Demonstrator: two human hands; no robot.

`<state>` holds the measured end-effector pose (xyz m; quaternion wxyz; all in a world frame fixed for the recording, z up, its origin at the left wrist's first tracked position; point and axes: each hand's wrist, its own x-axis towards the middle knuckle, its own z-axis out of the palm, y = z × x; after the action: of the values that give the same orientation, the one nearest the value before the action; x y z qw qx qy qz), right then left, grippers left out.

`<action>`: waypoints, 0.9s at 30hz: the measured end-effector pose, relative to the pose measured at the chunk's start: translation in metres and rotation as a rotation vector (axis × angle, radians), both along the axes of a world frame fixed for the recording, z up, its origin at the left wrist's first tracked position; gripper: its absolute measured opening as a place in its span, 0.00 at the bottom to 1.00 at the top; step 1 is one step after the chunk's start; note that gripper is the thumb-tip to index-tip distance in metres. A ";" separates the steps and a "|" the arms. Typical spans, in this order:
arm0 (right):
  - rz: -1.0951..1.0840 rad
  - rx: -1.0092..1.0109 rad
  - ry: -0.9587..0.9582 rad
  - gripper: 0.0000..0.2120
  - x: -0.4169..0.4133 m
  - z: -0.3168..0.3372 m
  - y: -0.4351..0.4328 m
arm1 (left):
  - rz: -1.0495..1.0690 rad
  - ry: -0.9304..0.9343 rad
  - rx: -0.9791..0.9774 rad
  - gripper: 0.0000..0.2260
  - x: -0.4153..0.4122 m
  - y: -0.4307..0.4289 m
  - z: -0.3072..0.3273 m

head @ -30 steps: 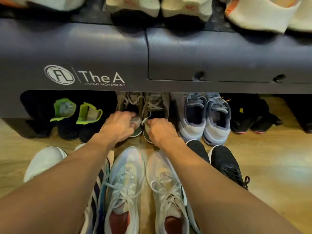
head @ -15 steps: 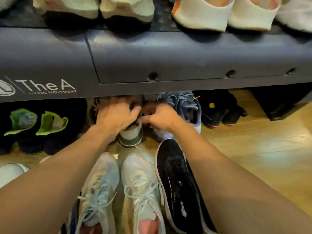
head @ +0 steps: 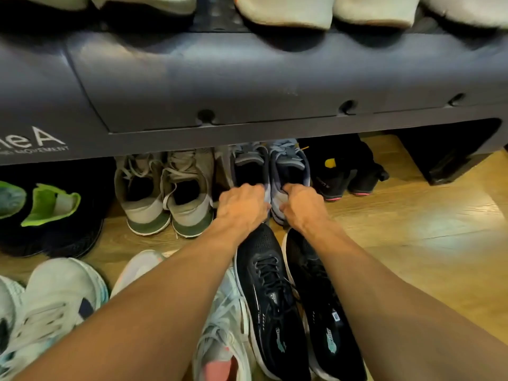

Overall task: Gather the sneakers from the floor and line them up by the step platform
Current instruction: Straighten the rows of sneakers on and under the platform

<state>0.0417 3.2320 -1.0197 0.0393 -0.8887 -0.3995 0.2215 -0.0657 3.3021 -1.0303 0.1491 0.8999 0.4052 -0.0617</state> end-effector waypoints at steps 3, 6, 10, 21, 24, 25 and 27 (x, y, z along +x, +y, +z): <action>0.024 0.059 0.006 0.16 0.000 -0.006 -0.001 | -0.004 -0.061 0.078 0.16 -0.005 -0.003 -0.005; 0.055 0.077 0.015 0.14 0.002 -0.013 -0.005 | -0.016 -0.082 0.069 0.15 -0.006 -0.007 -0.014; 0.088 0.024 0.061 0.18 0.000 -0.004 -0.007 | 0.025 -0.032 -0.063 0.17 -0.005 -0.014 -0.003; 0.028 -0.044 0.110 0.20 0.048 0.115 -0.059 | 0.115 -0.119 -0.319 0.21 0.049 -0.086 0.120; 0.008 -0.020 0.081 0.21 0.088 0.102 -0.069 | 0.154 -0.122 -0.322 0.20 0.095 -0.089 0.115; 0.002 -0.013 0.067 0.21 0.103 0.094 -0.070 | 0.159 -0.126 -0.314 0.19 0.112 -0.088 0.106; -0.001 -0.004 0.030 0.20 0.137 0.074 -0.067 | 0.169 -0.127 -0.302 0.20 0.147 -0.083 0.085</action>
<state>0.1785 3.1651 -0.9456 0.0438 -0.8857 -0.3978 0.2355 0.0813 3.2196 -0.9456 0.3126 0.8320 0.4553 -0.0523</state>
